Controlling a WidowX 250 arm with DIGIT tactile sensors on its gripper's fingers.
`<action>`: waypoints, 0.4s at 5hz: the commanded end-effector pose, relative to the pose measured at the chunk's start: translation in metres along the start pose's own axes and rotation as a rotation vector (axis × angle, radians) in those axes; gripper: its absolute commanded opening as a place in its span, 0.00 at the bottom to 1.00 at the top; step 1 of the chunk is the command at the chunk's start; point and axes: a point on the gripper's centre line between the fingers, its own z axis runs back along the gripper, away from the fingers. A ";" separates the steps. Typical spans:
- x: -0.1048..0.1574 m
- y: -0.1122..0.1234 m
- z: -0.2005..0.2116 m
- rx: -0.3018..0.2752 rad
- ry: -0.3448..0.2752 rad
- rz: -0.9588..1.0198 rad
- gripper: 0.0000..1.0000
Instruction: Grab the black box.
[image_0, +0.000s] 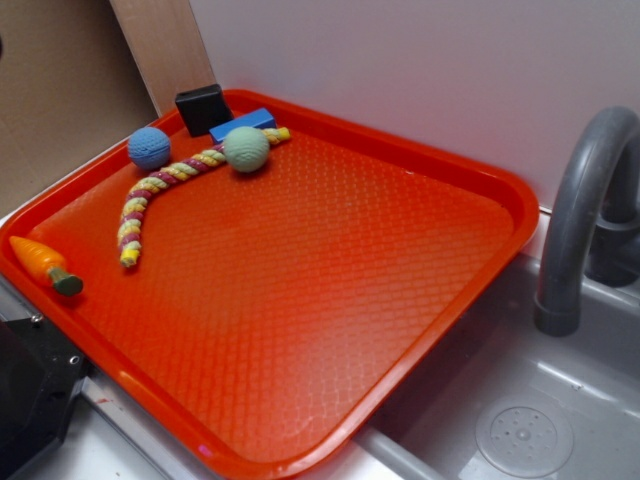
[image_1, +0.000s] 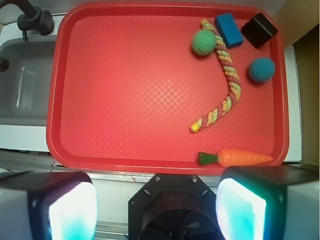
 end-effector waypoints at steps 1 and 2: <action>0.000 0.000 0.000 0.000 0.000 0.000 1.00; 0.046 0.050 -0.054 0.090 0.029 0.002 1.00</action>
